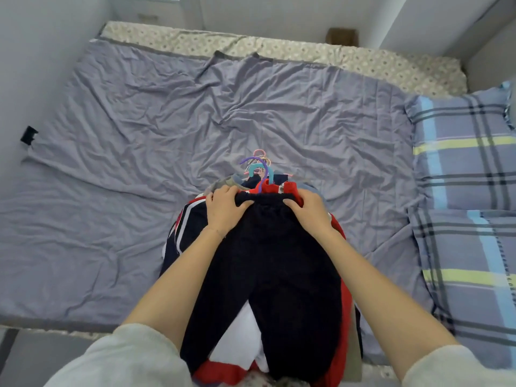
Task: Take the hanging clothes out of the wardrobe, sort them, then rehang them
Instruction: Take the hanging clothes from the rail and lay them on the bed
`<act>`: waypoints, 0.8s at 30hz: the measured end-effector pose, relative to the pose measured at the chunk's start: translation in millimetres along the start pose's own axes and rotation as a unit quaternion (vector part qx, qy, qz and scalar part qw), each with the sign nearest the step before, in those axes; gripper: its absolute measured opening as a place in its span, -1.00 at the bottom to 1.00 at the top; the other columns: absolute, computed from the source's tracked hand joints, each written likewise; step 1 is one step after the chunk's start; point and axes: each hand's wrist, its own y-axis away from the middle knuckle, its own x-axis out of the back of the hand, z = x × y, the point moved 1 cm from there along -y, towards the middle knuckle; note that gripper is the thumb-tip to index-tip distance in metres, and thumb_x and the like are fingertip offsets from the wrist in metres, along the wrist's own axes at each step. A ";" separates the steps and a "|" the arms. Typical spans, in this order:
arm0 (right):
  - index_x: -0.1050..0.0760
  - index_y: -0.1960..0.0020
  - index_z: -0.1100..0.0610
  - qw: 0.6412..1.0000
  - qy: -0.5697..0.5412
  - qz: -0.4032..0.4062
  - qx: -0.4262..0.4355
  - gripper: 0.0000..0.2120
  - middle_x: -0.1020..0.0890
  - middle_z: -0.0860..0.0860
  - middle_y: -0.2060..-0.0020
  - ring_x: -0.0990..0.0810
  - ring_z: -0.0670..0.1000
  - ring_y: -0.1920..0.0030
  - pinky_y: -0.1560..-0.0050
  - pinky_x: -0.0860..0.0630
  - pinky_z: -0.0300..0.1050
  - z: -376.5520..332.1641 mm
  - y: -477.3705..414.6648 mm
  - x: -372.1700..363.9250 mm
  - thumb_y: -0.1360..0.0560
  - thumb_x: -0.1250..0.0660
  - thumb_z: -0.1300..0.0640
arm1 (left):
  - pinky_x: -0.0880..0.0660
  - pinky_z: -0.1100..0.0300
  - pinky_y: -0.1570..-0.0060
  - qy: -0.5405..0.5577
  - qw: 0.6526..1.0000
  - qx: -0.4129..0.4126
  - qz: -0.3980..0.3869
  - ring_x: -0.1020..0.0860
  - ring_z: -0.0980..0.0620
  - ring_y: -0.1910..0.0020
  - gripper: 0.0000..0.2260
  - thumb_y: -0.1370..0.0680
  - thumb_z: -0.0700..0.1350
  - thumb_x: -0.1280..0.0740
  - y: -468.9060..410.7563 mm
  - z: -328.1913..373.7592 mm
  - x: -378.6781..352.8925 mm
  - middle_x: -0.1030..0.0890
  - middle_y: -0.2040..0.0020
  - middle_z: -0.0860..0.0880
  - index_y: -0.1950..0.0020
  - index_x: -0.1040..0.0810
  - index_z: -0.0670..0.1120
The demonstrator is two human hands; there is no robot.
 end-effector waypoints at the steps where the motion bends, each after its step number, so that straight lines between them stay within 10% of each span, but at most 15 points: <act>1: -0.59 -0.12 0.13 1.000 0.010 0.001 -0.012 -0.75 -0.65 0.00 0.03 -0.59 0.03 0.00 -0.08 -0.53 0.07 4.6 -8.7 -7.0 -0.55 -0.34 -0.01 | -0.28 -0.05 -0.34 0.010 1.000 0.002 -0.006 -0.48 -0.02 -0.15 -0.65 -0.52 0.21 -0.33 -8.6 -4.7 -9.2 -0.58 -0.08 0.01 -0.14 -0.57 -0.01; 14: -0.43 -0.38 0.17 0.997 0.044 0.020 -0.054 -0.53 -0.54 0.07 -0.29 -0.44 0.10 -0.33 -0.37 -0.33 -0.02 8.9 -18.3 -43.9 -0.50 -0.40 0.18 | -0.33 -0.07 -0.38 0.185 0.981 -0.020 0.047 -0.46 -0.01 -0.34 -0.57 -0.53 -0.12 -0.41 -12.5 -39.6 -14.9 -0.54 -0.33 0.03 -0.39 -0.46 -0.03; 24: -0.40 -0.42 0.12 0.992 -0.001 -0.041 0.123 -0.54 -0.49 0.01 -0.35 -0.37 0.05 -0.39 -0.42 -0.31 0.07 -134.4 62.0 -46.0 -0.53 -0.36 0.14 | -0.16 -0.09 -0.48 0.204 0.957 0.108 0.176 -0.27 -0.01 -0.50 -0.56 -0.59 -0.07 -0.34 131.7 -66.5 89.8 -0.40 -0.47 0.01 -0.47 -0.39 -0.04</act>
